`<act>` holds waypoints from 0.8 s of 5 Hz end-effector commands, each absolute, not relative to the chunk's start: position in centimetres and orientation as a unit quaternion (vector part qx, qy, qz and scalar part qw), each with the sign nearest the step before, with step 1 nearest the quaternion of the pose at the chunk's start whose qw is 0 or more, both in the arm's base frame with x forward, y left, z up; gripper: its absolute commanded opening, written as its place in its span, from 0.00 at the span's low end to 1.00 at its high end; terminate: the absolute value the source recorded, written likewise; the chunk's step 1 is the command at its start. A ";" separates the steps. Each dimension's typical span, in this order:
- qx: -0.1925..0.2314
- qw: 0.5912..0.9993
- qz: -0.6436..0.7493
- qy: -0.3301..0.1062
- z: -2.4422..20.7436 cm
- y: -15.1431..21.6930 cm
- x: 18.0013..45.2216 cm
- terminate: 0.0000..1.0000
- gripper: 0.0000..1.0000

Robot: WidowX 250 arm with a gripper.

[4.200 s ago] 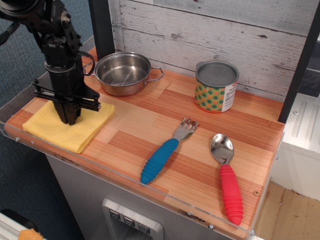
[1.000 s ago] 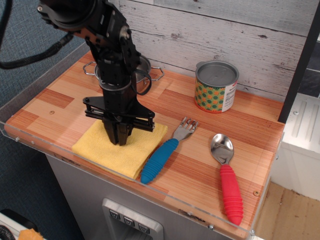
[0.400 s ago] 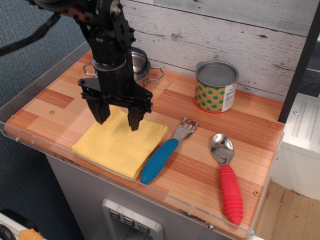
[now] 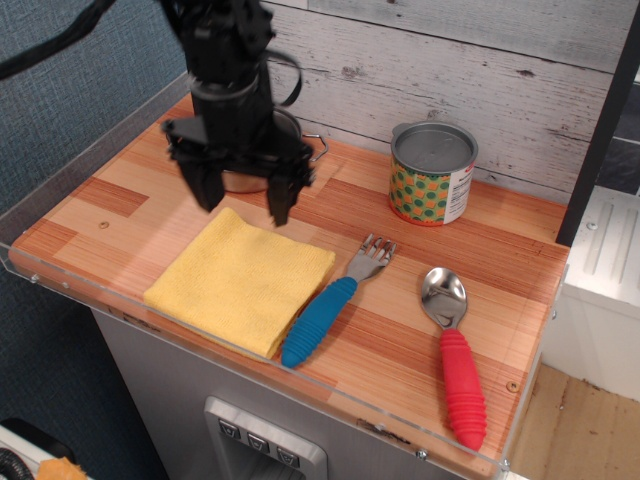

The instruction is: Move the yellow cloth to the left of the blue fork

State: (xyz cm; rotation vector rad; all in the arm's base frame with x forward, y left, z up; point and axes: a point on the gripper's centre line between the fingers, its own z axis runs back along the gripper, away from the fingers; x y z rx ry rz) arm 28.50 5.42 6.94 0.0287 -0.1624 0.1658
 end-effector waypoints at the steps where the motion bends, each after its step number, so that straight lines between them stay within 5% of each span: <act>1: 0.002 0.989 0.055 -0.141 11.3 4.4 31.7 0.00 1.00; 4: -0.010 0.985 -0.011 -0.172 14.0 0.4 34.1 0.00 1.00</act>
